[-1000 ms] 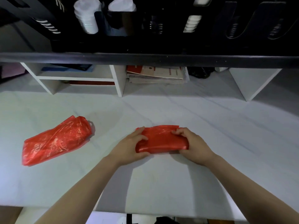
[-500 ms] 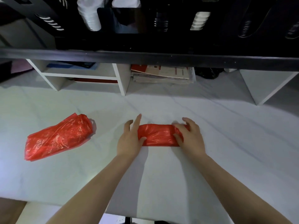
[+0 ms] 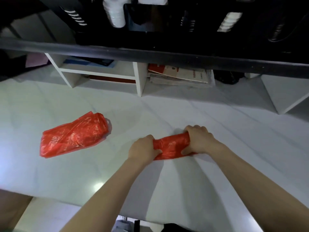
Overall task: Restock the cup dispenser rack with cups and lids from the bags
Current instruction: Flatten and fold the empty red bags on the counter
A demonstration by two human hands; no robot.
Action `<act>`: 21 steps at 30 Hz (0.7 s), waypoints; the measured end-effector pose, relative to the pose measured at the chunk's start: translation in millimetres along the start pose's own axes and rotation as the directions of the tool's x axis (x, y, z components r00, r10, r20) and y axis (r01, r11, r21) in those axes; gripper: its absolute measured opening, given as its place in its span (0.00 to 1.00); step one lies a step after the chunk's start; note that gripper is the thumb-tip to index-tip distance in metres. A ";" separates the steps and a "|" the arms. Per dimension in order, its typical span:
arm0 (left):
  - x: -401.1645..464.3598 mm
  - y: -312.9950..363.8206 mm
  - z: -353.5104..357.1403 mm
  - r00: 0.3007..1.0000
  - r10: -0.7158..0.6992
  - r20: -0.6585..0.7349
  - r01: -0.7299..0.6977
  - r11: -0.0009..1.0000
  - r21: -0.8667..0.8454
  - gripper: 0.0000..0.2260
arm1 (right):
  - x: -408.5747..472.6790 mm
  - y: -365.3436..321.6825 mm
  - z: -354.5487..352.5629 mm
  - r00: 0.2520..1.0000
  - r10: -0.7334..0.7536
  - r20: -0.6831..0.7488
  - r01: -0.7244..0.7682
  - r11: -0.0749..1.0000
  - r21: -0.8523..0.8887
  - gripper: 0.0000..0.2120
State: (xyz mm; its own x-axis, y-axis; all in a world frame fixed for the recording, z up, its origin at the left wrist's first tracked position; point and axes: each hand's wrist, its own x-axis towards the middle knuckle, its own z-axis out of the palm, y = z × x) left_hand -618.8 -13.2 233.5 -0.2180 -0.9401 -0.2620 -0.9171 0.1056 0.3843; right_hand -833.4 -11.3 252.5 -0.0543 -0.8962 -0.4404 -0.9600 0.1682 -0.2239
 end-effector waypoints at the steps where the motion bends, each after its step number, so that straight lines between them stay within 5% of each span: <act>1: -1.2 -6.3 -6.2 1.000 0.015 0.002 -0.014 1.000 -0.008 0.16 | 1.0 -9.7 -2.1 1.000 -0.011 0.024 0.011 1.000 -0.004 0.33; 7: -10.9 -103.4 -76.2 0.964 0.004 -0.265 -0.095 0.939 -0.330 0.14 | 8.9 -101.0 1.4 0.980 -0.073 -0.186 0.142 0.910 0.389 0.20; 13: -14.2 -218.7 -136.7 0.918 -0.180 -0.355 -0.044 0.841 -0.539 0.12 | 31.6 -223.9 18.5 0.937 -0.179 -0.300 0.340 0.661 0.669 0.20; 17: -20.5 -271.5 -153.3 0.903 -0.287 -0.321 -0.003 0.742 -0.671 0.12 | 47.4 -282.7 40.6 0.905 -0.135 -0.403 0.385 0.664 0.641 0.15; 21: -20.1 -299.9 -154.4 0.941 -0.221 -0.255 0.086 0.887 -0.454 0.31 | 60.0 -314.0 61.3 0.868 -0.257 -0.424 0.424 0.829 0.365 0.17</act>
State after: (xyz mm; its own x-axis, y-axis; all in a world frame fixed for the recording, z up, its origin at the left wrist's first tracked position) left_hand -287.9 -76.0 260.2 0.0828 -0.9909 -0.1064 -0.6808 -0.1342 0.7201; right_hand -518.4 -92.7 243.1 0.0836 -0.9955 0.0435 -0.7187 -0.0905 -0.6894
